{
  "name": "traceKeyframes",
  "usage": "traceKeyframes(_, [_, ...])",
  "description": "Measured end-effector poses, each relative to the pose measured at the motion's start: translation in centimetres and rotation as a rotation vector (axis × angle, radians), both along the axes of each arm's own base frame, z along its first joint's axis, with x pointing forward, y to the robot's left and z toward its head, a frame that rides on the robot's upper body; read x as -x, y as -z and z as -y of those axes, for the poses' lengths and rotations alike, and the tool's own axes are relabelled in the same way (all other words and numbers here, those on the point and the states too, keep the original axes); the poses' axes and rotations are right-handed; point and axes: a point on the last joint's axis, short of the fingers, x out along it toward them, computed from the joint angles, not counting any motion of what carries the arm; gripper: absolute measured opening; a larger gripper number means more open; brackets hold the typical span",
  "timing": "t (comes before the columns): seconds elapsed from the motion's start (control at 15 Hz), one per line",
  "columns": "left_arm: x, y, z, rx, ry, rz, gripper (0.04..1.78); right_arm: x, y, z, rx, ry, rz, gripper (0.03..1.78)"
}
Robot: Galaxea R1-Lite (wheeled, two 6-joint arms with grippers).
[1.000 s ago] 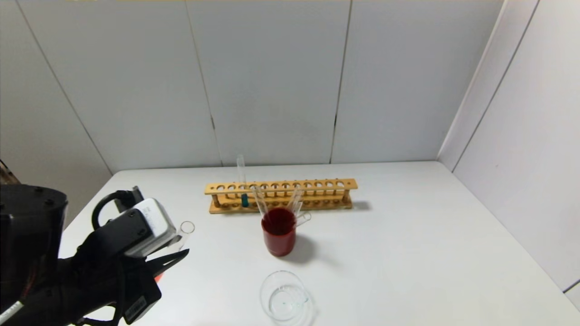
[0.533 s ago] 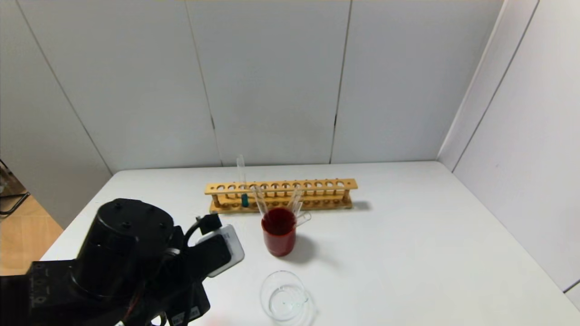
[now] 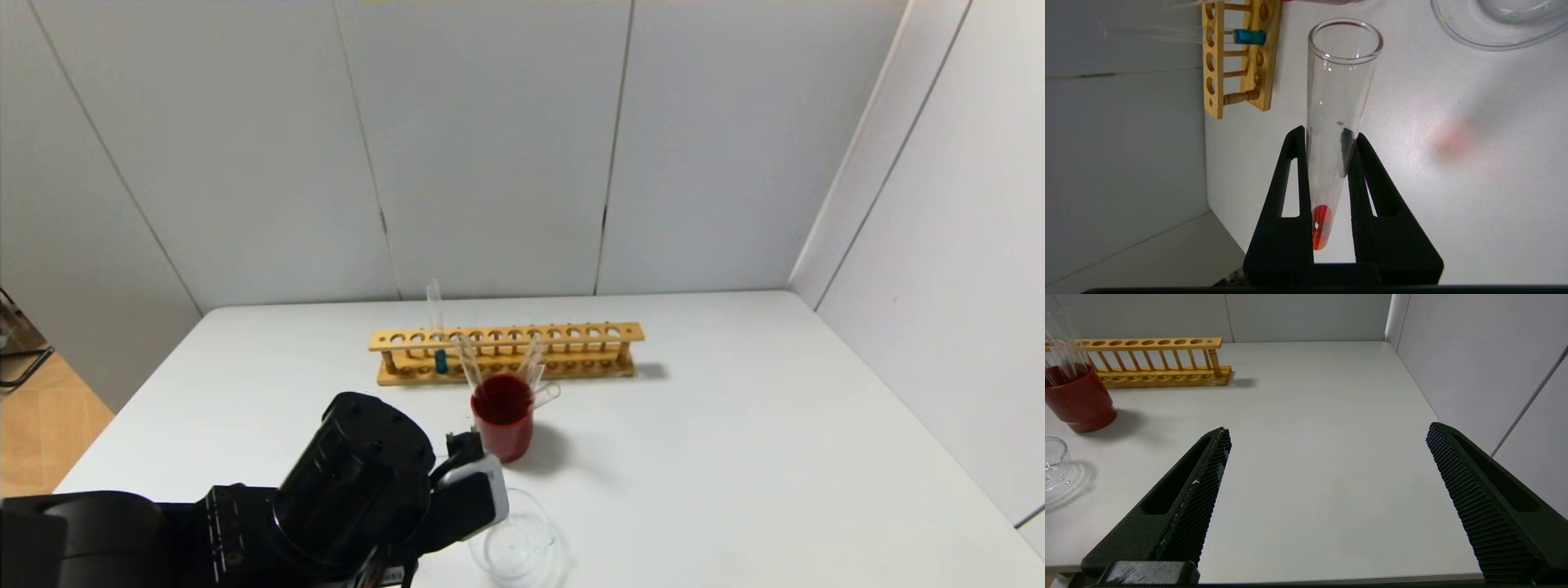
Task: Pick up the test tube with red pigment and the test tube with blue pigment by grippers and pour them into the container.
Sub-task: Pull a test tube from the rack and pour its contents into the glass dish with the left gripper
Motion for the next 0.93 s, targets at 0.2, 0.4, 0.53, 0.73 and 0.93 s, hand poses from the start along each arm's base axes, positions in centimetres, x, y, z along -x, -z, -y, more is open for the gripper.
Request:
traceKeyframes(0.2, [0.1, 0.5, 0.4, -0.066, 0.038, 0.003, 0.31, 0.0, 0.0, 0.0, 0.000, 0.000, 0.000, 1.74])
traceKeyframes(0.4, [-0.1, 1.1, 0.8, -0.139, 0.076, 0.000, 0.31, 0.0, 0.0, 0.0, 0.000, 0.000, 0.000, 1.74])
traceKeyframes(0.53, [-0.2, 1.8, 1.2, -0.186, 0.098, -0.011, 0.31, 0.0, 0.0, 0.0, 0.000, 0.000, 0.000, 1.74])
traceKeyframes(0.73, [-0.4, 2.4, 1.4, -0.254, 0.126, -0.011, 0.31, 0.0, 0.0, 0.0, 0.000, 0.000, 0.000, 1.74])
traceKeyframes(0.93, [-0.6, 2.9, 1.6, -0.321, 0.122, 0.001, 0.31, 0.0, 0.0, 0.0, 0.000, 0.001, 0.000, 1.74])
